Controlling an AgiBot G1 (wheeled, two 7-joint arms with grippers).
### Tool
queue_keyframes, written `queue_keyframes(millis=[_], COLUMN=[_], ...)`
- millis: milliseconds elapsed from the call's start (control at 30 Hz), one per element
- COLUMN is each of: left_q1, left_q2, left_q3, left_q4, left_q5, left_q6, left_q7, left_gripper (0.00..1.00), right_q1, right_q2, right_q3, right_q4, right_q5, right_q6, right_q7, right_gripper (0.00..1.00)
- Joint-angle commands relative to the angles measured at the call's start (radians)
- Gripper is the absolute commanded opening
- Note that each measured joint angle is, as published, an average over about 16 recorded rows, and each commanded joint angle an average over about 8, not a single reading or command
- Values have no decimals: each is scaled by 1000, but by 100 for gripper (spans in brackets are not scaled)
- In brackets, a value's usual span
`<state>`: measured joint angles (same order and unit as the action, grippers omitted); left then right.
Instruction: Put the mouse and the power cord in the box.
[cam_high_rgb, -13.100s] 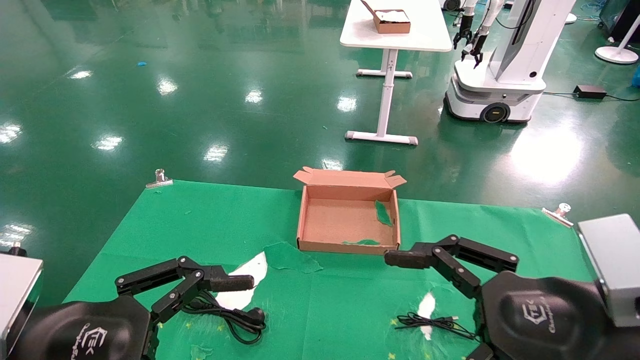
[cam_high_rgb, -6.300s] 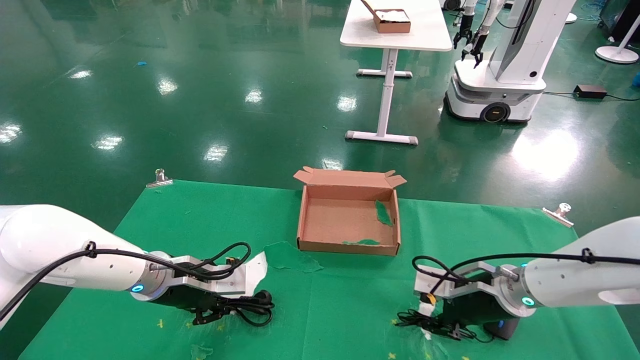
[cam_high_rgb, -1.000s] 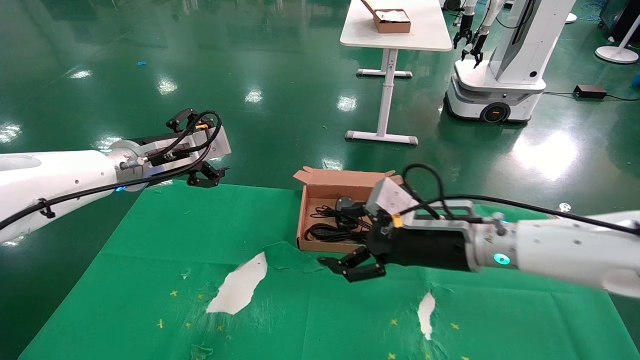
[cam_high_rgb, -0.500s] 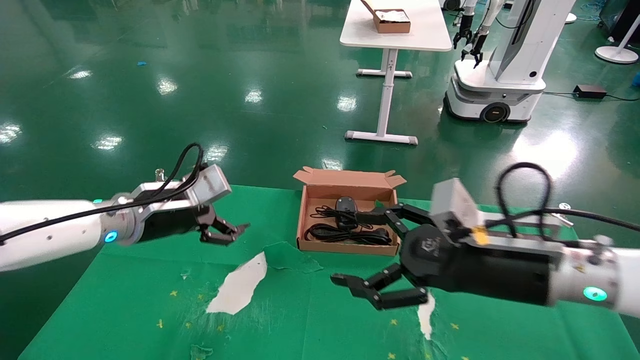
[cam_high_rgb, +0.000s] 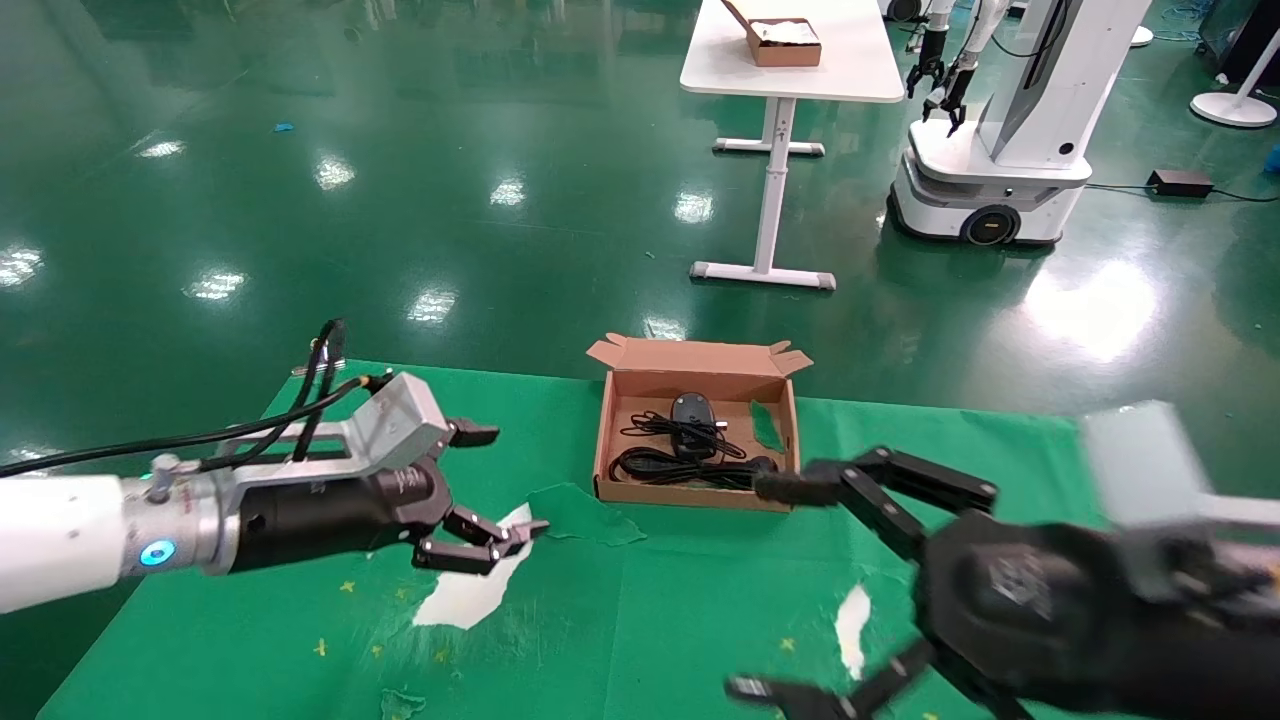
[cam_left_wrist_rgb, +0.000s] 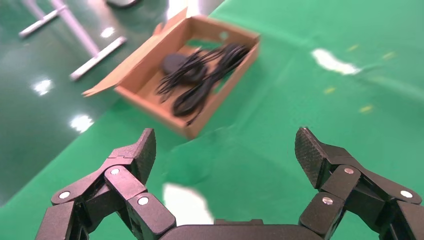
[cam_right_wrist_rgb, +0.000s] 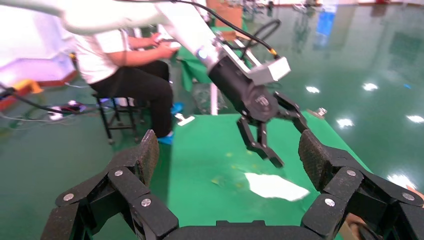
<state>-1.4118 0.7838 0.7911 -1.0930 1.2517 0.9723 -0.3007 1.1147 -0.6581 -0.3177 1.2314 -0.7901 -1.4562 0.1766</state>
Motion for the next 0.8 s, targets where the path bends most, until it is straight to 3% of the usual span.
queue_keyframes(millis=[33, 800], left_q1=[24, 296], left_q2=[-12, -151], left_q3=[-36, -448], left_q4=[-13, -168], left_q5=[-36, -457], left_q6=[37, 459], left_q7=[8, 99], left_gripper=[100, 100], right_q1=[-24, -39], right_q2=[28, 47], right_q3=[23, 36], right_q4=[31, 52], right_q5=[36, 61], right_q6=[-24, -39], right_q7=[7, 10], right_gripper=[100, 100])
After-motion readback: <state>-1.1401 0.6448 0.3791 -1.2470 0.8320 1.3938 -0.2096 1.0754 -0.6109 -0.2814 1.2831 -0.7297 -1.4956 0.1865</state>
